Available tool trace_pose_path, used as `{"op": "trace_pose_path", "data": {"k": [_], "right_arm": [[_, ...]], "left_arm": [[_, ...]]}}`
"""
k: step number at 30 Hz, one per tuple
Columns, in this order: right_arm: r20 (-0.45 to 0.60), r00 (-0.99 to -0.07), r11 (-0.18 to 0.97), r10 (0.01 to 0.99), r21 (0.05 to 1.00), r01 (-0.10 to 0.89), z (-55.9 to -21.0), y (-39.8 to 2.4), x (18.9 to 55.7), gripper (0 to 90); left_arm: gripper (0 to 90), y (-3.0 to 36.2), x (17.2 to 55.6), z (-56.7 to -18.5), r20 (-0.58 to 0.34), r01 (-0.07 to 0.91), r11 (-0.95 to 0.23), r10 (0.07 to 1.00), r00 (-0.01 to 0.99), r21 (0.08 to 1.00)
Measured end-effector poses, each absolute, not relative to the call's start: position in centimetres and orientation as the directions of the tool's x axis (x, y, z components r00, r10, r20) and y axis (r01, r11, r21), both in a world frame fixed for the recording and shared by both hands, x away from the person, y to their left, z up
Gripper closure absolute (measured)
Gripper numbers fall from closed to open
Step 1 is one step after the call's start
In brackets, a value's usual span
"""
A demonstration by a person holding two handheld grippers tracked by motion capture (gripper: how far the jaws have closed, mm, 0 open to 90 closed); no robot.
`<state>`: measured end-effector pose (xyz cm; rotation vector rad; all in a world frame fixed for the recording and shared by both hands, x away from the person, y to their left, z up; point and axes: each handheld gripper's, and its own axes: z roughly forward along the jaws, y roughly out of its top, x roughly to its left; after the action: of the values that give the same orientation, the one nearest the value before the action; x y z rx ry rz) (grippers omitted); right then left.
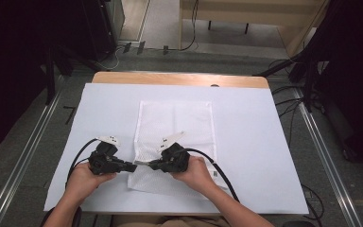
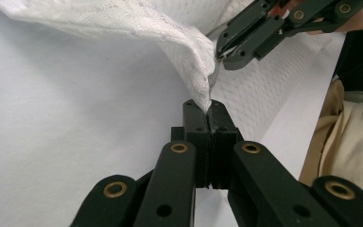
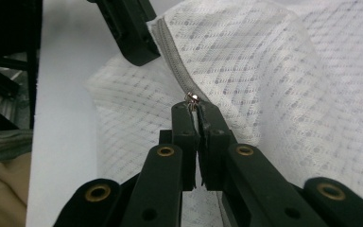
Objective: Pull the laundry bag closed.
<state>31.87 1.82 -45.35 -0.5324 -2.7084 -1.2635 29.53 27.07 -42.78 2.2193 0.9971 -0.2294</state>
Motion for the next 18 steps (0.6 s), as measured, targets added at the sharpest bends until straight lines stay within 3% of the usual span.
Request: {"op": "trace_pose_path", "data": {"k": [18], "right_arm": [[0.246, -0.924, 0.602, 0.292, 0.703, 0.378, -45.4, 0.1, 32.2, 88.3]], "left_arm": [[90.0, 27.4, 29.5, -42.7, -0.413, 0.711, -0.462, 0.592, 0.692, 0.530]]}}
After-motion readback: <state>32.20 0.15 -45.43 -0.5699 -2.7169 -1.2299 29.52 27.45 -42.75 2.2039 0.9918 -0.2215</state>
